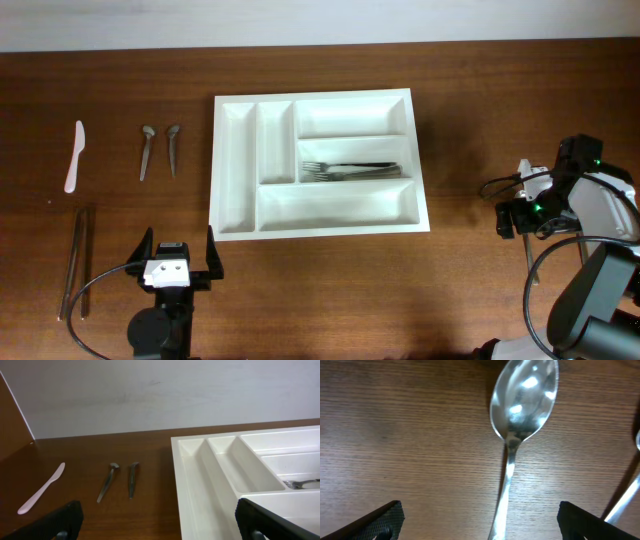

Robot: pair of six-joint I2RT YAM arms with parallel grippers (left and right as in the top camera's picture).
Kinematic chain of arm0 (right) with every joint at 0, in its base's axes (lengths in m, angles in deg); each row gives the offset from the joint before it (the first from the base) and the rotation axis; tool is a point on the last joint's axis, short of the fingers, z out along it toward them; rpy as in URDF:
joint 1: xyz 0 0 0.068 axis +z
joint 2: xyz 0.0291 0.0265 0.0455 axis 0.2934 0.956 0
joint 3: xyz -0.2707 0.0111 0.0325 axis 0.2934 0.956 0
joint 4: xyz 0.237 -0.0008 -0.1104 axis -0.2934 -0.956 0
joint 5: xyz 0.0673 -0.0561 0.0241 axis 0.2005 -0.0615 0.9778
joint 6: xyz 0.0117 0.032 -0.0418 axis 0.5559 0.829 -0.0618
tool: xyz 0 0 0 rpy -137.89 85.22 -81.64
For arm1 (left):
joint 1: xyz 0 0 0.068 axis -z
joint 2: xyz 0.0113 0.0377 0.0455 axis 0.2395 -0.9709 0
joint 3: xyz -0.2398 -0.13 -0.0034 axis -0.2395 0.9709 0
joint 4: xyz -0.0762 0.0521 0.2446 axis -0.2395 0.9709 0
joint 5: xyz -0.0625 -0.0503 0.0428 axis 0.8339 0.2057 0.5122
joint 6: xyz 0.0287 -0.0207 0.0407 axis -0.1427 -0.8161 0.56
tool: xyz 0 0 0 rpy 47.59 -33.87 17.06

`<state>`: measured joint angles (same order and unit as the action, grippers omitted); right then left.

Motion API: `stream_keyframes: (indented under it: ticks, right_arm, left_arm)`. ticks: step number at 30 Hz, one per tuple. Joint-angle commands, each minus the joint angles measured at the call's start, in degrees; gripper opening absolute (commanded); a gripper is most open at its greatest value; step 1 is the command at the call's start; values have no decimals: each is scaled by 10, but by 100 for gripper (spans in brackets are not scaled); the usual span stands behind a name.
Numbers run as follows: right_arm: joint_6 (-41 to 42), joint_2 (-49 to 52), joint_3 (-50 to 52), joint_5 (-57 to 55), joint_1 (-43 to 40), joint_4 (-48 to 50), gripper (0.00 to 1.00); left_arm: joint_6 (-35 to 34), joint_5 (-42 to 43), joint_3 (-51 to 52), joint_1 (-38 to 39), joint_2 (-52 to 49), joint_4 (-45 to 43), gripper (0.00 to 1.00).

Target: Pack container

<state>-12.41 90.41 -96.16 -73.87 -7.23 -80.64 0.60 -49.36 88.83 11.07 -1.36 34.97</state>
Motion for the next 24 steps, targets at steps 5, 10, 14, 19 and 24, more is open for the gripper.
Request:
stream_keyframes:
  ticks: [5,10,14,19,24]
  right_arm:
    - [-2,4,3,-12,-23,14,99]
    - [-2,4,3,13,-39,22,99]
    - [-4,4,3,14,-39,34,99]
    - [-4,4,3,14,-39,38,99]
    - [-4,4,3,14,-40,47,99]
  left_arm:
    - [-5,0,3,-4,3,2,99]
    - [-5,0,3,-4,3,2,99]
    - [-5,0,3,-4,3,2,99]
    - [-5,0,3,-4,3,2,99]
    - [-5,0,3,-4,3,2,99]
